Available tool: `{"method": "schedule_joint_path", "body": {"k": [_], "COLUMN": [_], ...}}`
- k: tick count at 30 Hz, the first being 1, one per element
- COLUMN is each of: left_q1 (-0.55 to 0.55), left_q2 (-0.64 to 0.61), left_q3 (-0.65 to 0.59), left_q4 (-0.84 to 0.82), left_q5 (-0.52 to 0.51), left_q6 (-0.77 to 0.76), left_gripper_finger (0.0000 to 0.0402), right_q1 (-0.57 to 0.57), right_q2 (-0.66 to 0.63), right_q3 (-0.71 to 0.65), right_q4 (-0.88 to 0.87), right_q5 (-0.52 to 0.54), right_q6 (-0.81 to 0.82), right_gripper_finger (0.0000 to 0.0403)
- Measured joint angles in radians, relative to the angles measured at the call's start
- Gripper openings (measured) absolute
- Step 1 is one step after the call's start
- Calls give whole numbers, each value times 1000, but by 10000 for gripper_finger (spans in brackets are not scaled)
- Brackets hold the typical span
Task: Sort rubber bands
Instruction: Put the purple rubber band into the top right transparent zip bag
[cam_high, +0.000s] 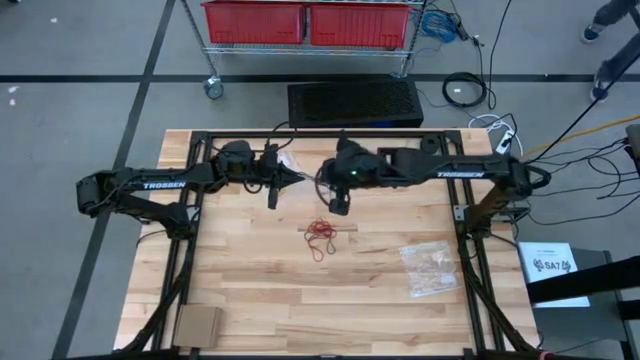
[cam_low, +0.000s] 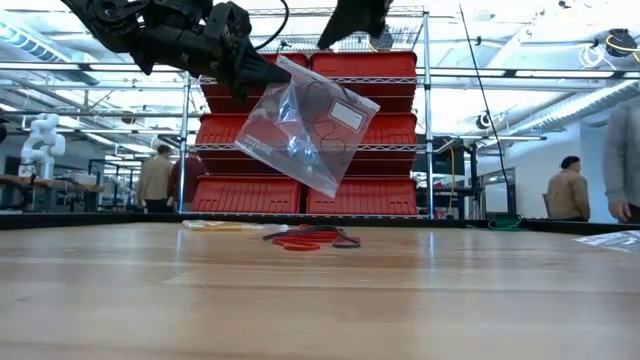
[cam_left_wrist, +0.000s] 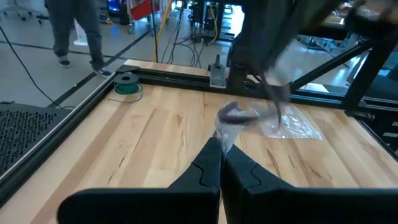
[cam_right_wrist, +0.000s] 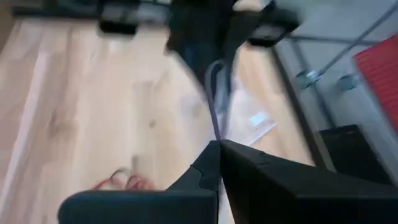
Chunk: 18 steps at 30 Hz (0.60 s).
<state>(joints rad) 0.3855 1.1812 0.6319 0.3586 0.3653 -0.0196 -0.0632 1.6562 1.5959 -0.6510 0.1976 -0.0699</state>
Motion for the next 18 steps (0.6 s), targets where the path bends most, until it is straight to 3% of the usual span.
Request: {"method": "schedule_joint_path", "body": {"k": [14, 18], "left_q1": [0, 0], "left_q2": [0, 0], "left_q3": [0, 0], "left_q4": [0, 0], "left_q5": [27, 28], "left_q6": [-2, -2], "left_gripper_finger": [0, 0], "right_q1": [-61, -79], "right_q2": [78, 92], "right_q3": [0, 0], "right_q4": [-21, -7], "right_q5": [-26, -120], "right_q6": [3, 18], "right_gripper_finger": [0, 0]}}
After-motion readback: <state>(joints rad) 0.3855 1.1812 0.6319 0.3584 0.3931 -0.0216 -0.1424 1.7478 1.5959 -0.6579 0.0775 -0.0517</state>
